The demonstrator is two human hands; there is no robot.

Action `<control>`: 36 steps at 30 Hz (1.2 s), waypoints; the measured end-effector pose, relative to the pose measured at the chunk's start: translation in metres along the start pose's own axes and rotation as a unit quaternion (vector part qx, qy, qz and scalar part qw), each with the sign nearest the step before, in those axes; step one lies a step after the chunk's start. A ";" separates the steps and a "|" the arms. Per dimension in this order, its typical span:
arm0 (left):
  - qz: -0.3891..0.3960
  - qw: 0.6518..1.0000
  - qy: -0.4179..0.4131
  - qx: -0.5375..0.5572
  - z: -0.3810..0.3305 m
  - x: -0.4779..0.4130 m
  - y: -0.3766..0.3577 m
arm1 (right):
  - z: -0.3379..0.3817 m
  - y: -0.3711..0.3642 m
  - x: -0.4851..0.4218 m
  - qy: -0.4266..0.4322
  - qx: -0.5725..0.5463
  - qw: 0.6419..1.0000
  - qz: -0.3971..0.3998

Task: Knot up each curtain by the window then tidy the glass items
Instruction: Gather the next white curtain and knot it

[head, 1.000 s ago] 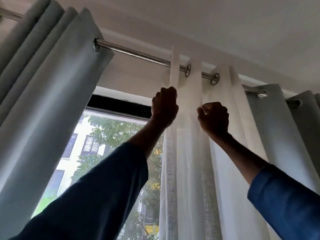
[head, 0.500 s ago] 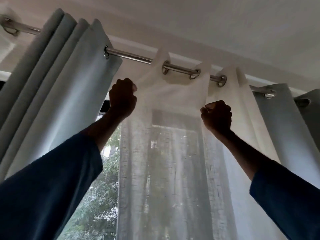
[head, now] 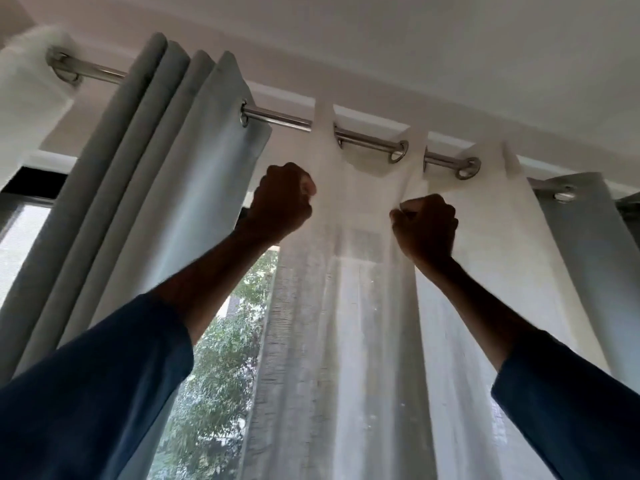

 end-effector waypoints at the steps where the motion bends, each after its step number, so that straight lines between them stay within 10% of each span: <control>1: 0.016 1.000 -0.005 0.017 -0.006 -0.001 0.000 | 0.011 -0.003 0.000 0.011 -0.003 1.000 -0.001; 17: 0.193 0.940 0.174 0.222 -0.054 -0.002 -0.003 | 0.053 -0.019 0.029 0.079 -0.102 0.991 0.041; 26: 0.152 0.967 0.198 0.059 -0.081 -0.003 -0.033 | 0.014 0.014 0.039 0.099 -0.152 0.972 0.149; 31: 0.151 0.971 0.181 0.034 -0.069 -0.001 -0.037 | -0.081 0.031 0.012 -0.040 0.042 0.998 0.011; 36: 0.161 0.971 0.169 0.051 -0.063 -0.002 -0.038 | -0.131 0.048 0.005 -0.264 0.040 0.960 0.085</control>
Point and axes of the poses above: each hand's wrist, its own x-axis away from the middle knuckle, its own y-axis out of the back of the hand, z = x × y, the point moved 1 cm from there along -x, towards the middle knuckle, and after that the axes turned 3 degrees about -z, right-handed, at the moved point
